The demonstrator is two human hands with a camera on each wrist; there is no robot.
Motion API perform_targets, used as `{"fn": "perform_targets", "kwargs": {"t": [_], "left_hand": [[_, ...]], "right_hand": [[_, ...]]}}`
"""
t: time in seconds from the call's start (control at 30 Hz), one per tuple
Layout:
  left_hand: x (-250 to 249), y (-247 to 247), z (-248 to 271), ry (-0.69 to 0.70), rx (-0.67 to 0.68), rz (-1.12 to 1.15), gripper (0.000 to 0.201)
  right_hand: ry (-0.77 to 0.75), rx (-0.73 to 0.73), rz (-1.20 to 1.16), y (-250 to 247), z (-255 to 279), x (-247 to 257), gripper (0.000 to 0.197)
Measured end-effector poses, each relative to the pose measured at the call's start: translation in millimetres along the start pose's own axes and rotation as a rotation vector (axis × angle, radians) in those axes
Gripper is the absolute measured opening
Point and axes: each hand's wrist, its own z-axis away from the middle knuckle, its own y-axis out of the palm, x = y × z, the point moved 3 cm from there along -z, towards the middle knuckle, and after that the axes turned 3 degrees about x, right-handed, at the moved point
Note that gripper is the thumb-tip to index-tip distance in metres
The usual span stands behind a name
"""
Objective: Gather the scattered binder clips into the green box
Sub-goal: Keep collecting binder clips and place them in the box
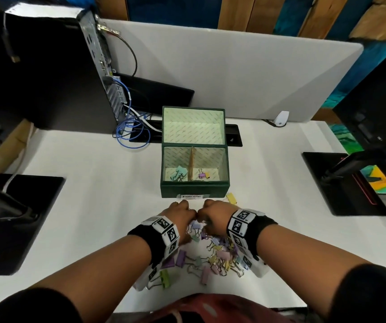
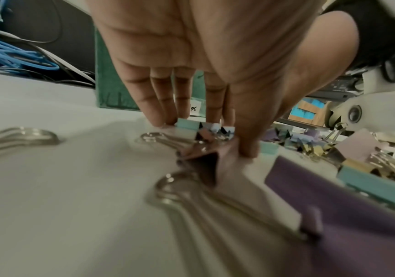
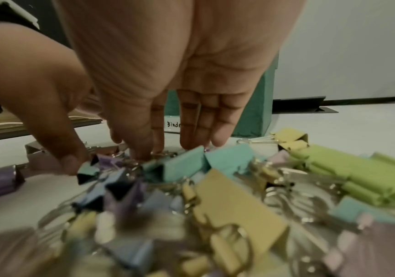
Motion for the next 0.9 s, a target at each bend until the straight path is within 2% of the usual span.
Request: {"fn": "perform_targets", "kwargs": {"t": [0.17, 0.33, 0.47, 0.67, 0.8, 0.9], "left_hand": [[0.9, -1.8, -0.1, -0.015, -0.007, 0.088, 0.034], [1.0, -1.1, 2.2, -0.054, -0.015, 0.117, 0.028], [2.0, -4.3, 2.4, -0.09, -0.001, 0.163, 0.012], [8.1, -6.0, 2.9, -0.054, -0.023, 0.223, 0.024], [22.2, -8.6, 7.6, -0.08, -0.104, 0.312, 0.022], [37.4, -14.7, 14.9, -0.137, -0.176, 0.434, 0.018]], "right_hand": [[-0.014, -0.036, -0.013, -1.3, 5.5, -0.1, 0.042], [-0.056, 0.044, 0.058, 3.4, 8.1, 5.1, 0.054], [-0.051, 0.021, 0.026, 7.1, 6.2, 11.1, 0.048], [-0.052, -0.04, -0.01, 5.1, 5.7, 15.4, 0.043], [-0.167, -0.019, 0.073, 7.0, 6.5, 22.2, 0.052], [-0.257, -0.006, 0.119, 8.6, 7.4, 25.2, 0.051]]}}
